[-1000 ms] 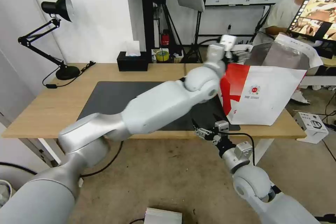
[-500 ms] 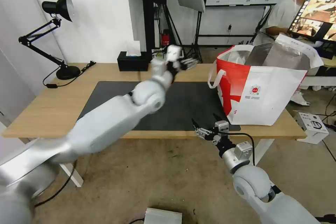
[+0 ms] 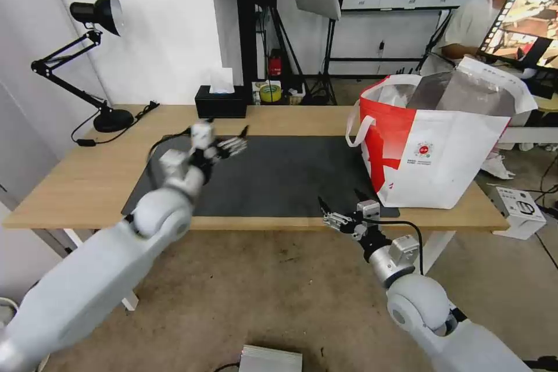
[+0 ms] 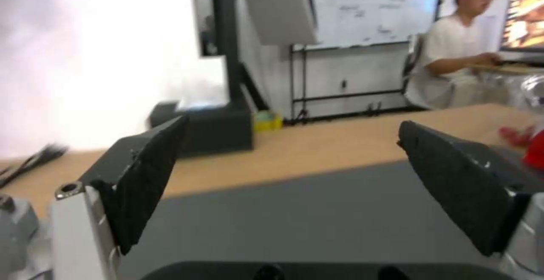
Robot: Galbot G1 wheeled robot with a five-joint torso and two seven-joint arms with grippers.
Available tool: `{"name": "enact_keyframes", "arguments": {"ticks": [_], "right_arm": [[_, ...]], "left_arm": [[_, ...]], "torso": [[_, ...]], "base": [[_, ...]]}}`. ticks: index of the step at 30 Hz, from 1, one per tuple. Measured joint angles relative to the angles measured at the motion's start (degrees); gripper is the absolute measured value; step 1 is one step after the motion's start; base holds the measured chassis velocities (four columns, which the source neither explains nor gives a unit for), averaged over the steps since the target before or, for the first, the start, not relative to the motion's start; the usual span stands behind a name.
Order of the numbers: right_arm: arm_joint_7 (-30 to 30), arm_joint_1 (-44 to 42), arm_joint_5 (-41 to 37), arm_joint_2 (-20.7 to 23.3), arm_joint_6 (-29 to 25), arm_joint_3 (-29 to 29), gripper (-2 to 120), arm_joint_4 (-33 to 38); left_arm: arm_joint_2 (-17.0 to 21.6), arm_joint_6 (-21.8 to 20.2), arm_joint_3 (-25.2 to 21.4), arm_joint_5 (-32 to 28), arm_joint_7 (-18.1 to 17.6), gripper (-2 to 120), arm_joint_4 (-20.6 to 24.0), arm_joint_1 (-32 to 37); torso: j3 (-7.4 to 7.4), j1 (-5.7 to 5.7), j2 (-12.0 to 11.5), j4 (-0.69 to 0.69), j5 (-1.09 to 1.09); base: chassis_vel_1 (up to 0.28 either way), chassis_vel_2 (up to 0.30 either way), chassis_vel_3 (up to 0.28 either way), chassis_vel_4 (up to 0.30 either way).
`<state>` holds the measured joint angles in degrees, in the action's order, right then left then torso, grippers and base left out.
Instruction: Pick up the trash from the table and place it into the takeout bag.
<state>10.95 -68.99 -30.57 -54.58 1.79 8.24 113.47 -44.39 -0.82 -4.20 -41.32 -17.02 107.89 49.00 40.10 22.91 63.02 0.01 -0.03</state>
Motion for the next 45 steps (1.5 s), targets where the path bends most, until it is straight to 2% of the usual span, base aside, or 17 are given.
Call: {"name": "enact_keyframes", "arguments": {"ticks": [1, 3, 7, 15, 18, 24, 32, 45], "right_arm": [[0.0, 0.0, 0.0, 0.0, 0.0, 0.0, 100, 0.0], [0.0, 0.0, 0.0, 0.0, 0.0, 0.0, 100, 0.0], [0.0, 0.0, 0.0, 0.0, 0.0, 0.0, 100, 0.0], [0.0, 0.0, 0.0, 0.0, 0.0, 0.0, 100, 0.0], [0.0, 0.0, 0.0, 0.0, 0.0, 0.0, 100, 0.0], [0.0, 0.0, 0.0, 0.0, 0.0, 0.0, 100, 0.0], [0.0, 0.0, 0.0, 0.0, 0.0, 0.0, 100, 0.0], [0.0, 0.0, 0.0, 0.0, 0.0, 0.0, 100, 0.0]], "left_arm": [[0.0, 0.0, 0.0, 0.0, 0.0, 100, 0.0, 0.0], [0.8, 1.7, -3.5, 1.0, 0.5, 100, 1.1, 5.7], [0.4, 2.9, -6.1, 1.5, 1.1, 100, 1.9, 9.5], [-2.3, 3.1, -12.2, 3.1, 1.1, 100, 4.8, 18.9], [-4.1, 3.1, -15.2, 4.1, 1.1, 100, 5.7, 24.7], [-5.7, 3.5, -17.6, 4.6, 1.4, 100, 7.0, 30.3], [-7.5, 4.6, -19.1, 6.1, 2.4, 100, 7.9, 33.7], [-8.0, 4.8, -19.2, 6.4, 2.6, 100, 8.5, 34.6]], "torso": [[0.0, 0.0, 0.0, 0.0, 0.0], [0.0, 0.0, 0.0, 0.0, 0.03], [0.0, 0.0, 0.0, -0.01, 0.03], [0.0, 0.0, 0.0, -0.01, 0.03], [0.01, 0.0, 0.0, -0.01, 0.03], [0.0, 0.0, 0.0, -0.01, 0.04], [0.01, 0.01, 0.0, -0.01, 0.03], [0.01, 0.01, 0.0, -0.01, 0.04]], "base": [[0.0, 0.0, 0.0, 0.0], [0.0, 0.0, 0.0, 0.0], [0.0, 0.0, 0.0, 0.0], [0.0, 0.0, 0.0, 0.0], [0.0, 0.0, 0.0, 0.0], [0.0, 0.0, 0.0, 0.0], [0.0, 0.0, 0.0, 0.0], [0.0, 0.0, 0.0, 0.0]]}}
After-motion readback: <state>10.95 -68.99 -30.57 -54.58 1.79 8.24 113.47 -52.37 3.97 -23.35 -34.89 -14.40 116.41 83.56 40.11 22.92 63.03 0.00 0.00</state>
